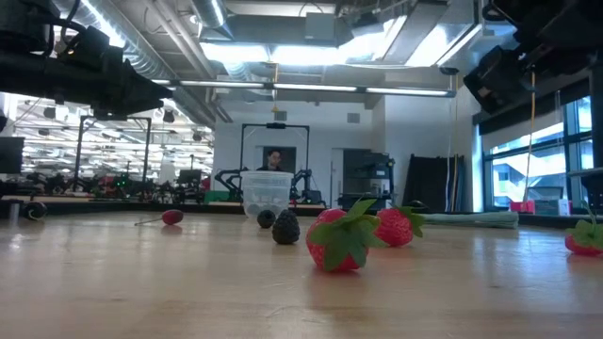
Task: Pick and placing Produce into tupperware
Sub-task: Put the right red strawberry into the transparent container
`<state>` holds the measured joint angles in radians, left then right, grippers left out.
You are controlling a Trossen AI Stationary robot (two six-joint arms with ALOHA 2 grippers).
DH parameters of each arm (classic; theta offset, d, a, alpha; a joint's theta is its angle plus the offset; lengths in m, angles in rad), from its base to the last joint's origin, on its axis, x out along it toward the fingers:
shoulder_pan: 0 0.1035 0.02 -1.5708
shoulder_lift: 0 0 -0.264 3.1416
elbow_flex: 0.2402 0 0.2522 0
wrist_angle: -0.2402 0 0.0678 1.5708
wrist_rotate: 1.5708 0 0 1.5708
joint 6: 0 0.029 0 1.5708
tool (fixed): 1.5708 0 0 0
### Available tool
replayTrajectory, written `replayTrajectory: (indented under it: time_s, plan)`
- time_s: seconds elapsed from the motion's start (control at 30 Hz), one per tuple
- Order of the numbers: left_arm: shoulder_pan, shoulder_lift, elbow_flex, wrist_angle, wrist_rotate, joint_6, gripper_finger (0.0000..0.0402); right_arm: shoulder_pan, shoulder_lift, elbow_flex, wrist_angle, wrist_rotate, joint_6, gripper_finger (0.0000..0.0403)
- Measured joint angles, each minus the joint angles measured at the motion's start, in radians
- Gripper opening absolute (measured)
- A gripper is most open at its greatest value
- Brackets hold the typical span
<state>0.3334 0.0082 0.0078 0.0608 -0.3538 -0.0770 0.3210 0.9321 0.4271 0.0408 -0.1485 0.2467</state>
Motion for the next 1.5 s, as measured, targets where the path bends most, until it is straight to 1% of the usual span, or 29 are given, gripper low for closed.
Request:
replayTrajectory:
  time_s: [0.13, 0.37, 0.5, 0.6, 0.7, 0.8, 0.97, 1.27, 1.37, 1.5]
  plan:
    - [0.000, 0.000, 0.000, 0.000, 0.000, 0.000, 0.0247, 0.000, 0.000, 0.000, 0.029, 0.001, -0.044, 0.0251]
    - [0.000, 0.000, 0.000, 0.000, 0.000, 0.000, 0.0247, 0.000, 0.000, 0.000, 0.019, 0.019, -0.036, 0.0251]
    - [0.000, 0.000, 0.000, 0.000, 0.000, 0.000, 0.0247, 0.002, 0.001, 0.000, -0.058, 0.019, -0.005, 0.0251]
    - [0.000, 0.000, 0.000, 0.000, 0.000, 0.000, 0.0247, 0.016, 0.015, 0.000, -0.135, 0.039, -0.077, 0.0251]
    - [0.000, 0.000, 0.000, 0.000, 0.000, 0.000, 0.0247, 0.045, 0.049, 0.000, -0.152, 0.079, -0.179, 0.0251]
    - [0.000, 0.000, 0.000, 0.000, 0.000, 0.000, 0.0247, 0.074, 0.102, 0.000, -0.150, 0.083, -0.256, 0.0251]
    - [0.000, 0.000, 0.000, 0.000, 0.000, 0.000, 0.0247, 0.107, 0.201, 0.000, -0.131, 0.083, -0.253, 0.0251]
    - [0.000, 0.000, 0.000, 0.000, 0.000, 0.000, 0.0247, 0.127, 0.350, 0.000, -0.017, 0.088, -0.255, 0.0249]
    - [0.000, 0.000, 0.000, 0.000, 0.000, 0.000, 0.0247, 0.127, 0.380, 0.000, -0.013, 0.088, -0.255, 0.0236]
    - [0.000, 0.000, 0.000, 0.000, 0.000, 0.000, 0.0247, 0.127, 0.404, 0.000, -0.013, 0.088, -0.255, 0.0201]
